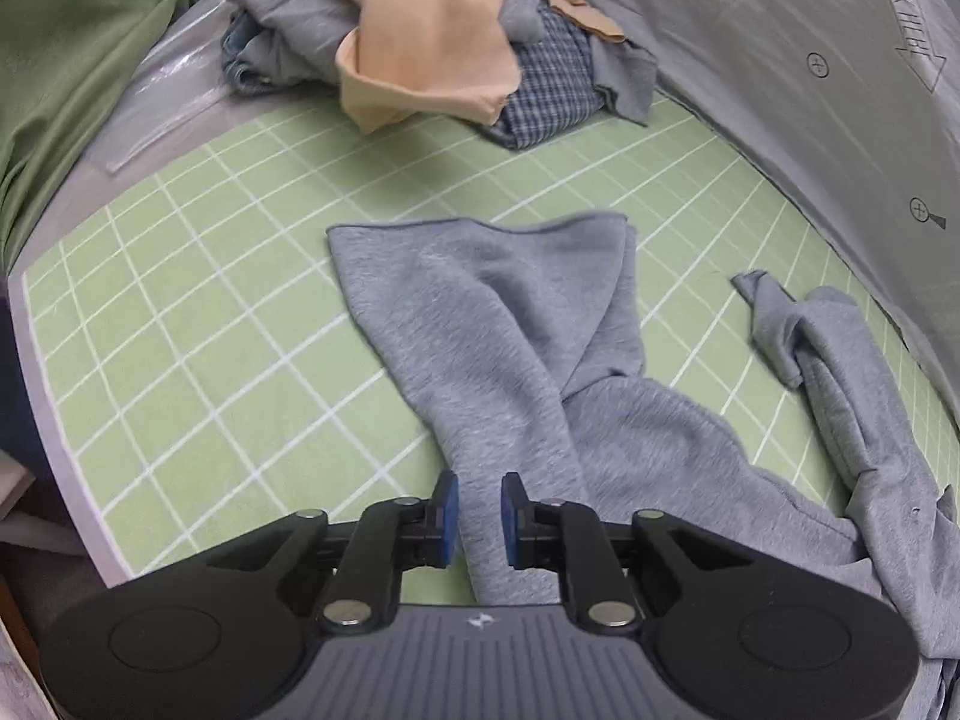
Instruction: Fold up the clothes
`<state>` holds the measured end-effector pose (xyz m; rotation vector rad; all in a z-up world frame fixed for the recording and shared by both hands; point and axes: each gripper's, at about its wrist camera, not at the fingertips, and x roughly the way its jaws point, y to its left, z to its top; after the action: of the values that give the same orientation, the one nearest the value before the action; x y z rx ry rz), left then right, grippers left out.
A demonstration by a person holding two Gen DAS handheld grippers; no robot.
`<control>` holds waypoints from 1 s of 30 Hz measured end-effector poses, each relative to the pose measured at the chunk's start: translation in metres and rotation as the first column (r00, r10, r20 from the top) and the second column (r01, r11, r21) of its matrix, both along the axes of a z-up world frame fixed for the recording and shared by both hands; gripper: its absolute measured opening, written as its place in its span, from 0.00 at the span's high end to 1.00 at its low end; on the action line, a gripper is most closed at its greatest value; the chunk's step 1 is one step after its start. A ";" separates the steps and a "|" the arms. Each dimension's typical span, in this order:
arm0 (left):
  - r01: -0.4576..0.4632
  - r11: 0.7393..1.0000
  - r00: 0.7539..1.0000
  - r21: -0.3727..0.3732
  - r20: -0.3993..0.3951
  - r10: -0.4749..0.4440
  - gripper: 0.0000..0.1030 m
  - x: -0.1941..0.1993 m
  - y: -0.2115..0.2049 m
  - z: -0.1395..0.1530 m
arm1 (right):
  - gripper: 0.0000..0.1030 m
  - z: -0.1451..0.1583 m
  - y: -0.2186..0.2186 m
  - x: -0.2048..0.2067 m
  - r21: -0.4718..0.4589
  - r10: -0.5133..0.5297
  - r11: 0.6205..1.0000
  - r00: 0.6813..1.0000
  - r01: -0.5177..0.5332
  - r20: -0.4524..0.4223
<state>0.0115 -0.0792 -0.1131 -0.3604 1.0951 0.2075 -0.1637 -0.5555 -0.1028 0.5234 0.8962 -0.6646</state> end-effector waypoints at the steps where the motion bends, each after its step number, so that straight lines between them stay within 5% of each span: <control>1: -0.011 1.000 1.000 -0.012 -0.004 0.011 0.67 -0.003 0.007 -0.002 | 0.98 0.000 0.002 -0.005 0.013 -0.010 1.000 1.000 0.010 0.008; 6: -0.008 0.998 1.000 -0.061 0.004 0.008 0.55 0.004 0.029 -0.009 | 0.98 0.003 0.013 -0.015 0.006 -0.035 0.999 0.999 0.035 0.026; 15: 0.117 0.990 0.993 -0.085 -0.002 -0.118 0.58 0.040 0.027 -0.023 | 0.98 0.004 0.031 -0.021 -0.029 -0.095 0.995 0.995 0.096 0.006; 17: 0.157 0.985 0.987 -0.074 -0.012 -0.158 0.90 0.043 0.023 -0.027 | 0.98 0.004 0.035 -0.024 -0.040 -0.106 0.994 0.994 0.106 -0.003; 18: 0.175 0.982 0.984 -0.068 -0.020 -0.177 0.97 0.043 0.021 -0.030 | 0.98 0.004 0.037 -0.025 -0.045 -0.111 0.993 0.994 0.111 -0.009; 23: 0.192 0.981 0.981 0.002 -0.038 -0.191 0.99 0.032 0.033 -0.032 | 0.98 0.002 0.047 -0.037 -0.042 -0.116 0.993 0.993 0.114 -0.038; 30: 0.079 0.993 0.995 0.083 -0.066 -0.074 0.96 0.000 0.080 -0.023 | 0.95 0.000 0.047 -0.057 0.023 -0.094 0.995 0.995 0.095 -0.026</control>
<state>0.0111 0.0009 -0.1365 -0.2361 1.1556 0.1982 -0.2211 -0.5088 -0.1026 0.5827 0.9074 -0.7484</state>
